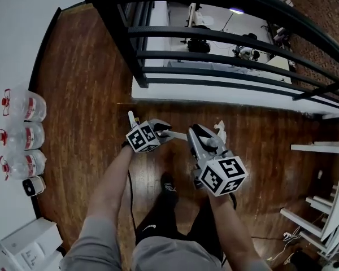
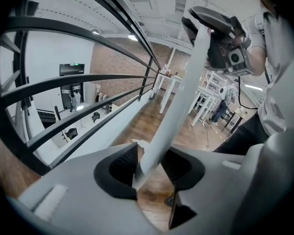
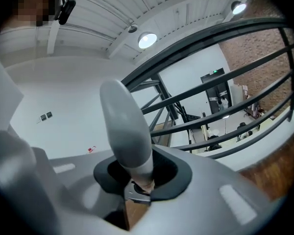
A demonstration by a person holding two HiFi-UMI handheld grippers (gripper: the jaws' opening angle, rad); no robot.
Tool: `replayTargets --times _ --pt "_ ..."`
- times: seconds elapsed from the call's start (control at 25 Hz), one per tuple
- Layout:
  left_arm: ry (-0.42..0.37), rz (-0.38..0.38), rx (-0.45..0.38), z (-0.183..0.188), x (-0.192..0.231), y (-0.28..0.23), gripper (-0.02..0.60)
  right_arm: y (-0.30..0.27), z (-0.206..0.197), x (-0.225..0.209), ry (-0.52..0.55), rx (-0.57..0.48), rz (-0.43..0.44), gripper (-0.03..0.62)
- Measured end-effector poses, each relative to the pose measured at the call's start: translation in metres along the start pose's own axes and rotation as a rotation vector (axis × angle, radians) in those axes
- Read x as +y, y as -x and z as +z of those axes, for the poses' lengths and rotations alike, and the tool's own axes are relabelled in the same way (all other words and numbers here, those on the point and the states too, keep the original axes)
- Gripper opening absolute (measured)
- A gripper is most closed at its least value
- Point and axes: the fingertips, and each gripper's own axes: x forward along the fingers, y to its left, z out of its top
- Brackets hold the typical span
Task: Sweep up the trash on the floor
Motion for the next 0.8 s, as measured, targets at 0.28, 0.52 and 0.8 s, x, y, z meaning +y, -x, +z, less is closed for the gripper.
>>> replayTargets --times 0.28,0.52,0.8 --pt "-0.052 -0.091 -0.014 0.058 -0.056 -0.078 0.143 0.084 0.013 -0.064 -0.011 -0.037 -0.118 0.061" --pt "-0.1 -0.162 -0.029 0.114 -0.115 -0.149 0.143 0.167 0.026 -0.117 0.0 -0.08 -0.209 0.061" --pt "-0.142 -0.237 -0.033 0.17 -0.192 -0.234 0.146 0.271 0.031 -0.181 -0.007 -0.118 -0.313 0.06"
